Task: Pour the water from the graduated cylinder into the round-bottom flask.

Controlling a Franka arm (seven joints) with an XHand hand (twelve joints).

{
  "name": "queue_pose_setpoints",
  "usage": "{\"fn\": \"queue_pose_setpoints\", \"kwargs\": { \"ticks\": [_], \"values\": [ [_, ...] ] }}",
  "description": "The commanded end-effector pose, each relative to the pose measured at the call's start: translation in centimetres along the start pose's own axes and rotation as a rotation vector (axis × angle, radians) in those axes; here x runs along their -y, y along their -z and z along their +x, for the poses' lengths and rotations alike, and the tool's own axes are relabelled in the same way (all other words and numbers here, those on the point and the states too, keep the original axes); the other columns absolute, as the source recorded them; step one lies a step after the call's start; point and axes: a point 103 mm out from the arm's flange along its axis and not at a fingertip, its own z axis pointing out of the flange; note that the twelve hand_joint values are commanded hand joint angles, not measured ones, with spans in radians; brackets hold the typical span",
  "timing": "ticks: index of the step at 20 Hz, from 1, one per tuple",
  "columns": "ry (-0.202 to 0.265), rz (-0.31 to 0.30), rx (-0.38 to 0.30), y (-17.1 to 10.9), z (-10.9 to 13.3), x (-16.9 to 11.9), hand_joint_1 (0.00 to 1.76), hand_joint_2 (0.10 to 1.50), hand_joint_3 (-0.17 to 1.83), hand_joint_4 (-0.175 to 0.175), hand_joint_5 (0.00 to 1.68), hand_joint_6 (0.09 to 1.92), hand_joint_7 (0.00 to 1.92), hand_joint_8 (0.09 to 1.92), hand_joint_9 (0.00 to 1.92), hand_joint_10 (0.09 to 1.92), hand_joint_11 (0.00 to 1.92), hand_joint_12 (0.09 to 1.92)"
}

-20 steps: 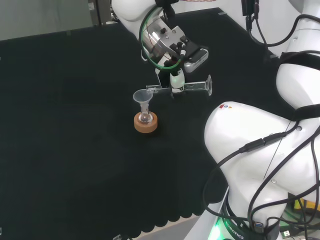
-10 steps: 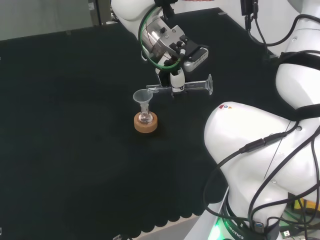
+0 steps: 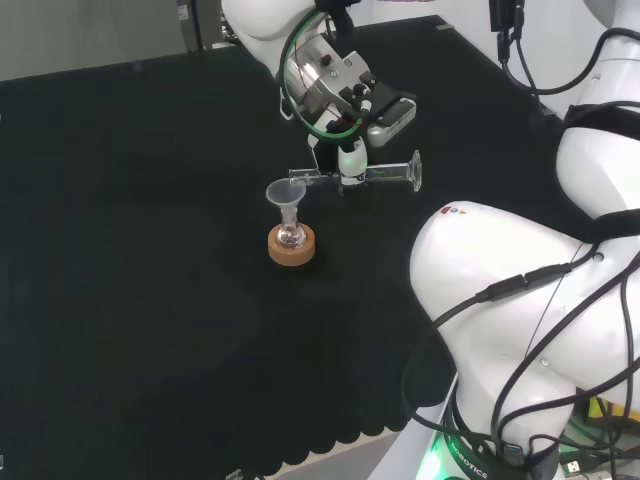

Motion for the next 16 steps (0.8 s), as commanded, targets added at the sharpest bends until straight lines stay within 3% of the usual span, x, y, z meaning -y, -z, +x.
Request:
{"fn": "queue_pose_setpoints", "kwargs": {
  "ticks": [1, 9, 16],
  "values": [
    [0.014, -0.091, -0.034, -0.1, 0.6, -0.1, 1.24, 1.15, 0.00, -0.175, 0.88, 1.13, 0.92, 1.12, 1.38, 0.10, 1.15, 0.84],
    [0.082, -0.240, -0.148, -0.7, -0.6, -0.2, 1.24, 1.16, 0.00, -0.175, 0.88, 1.13, 0.92, 1.13, 1.37, 0.10, 1.14, 0.84],
    [0.171, -0.384, -0.270, -2.0, -3.5, -0.2, 1.24, 1.16, 0.00, -0.175, 0.88, 1.13, 0.92, 1.13, 1.37, 0.09, 1.14, 0.84]
  ]
}}
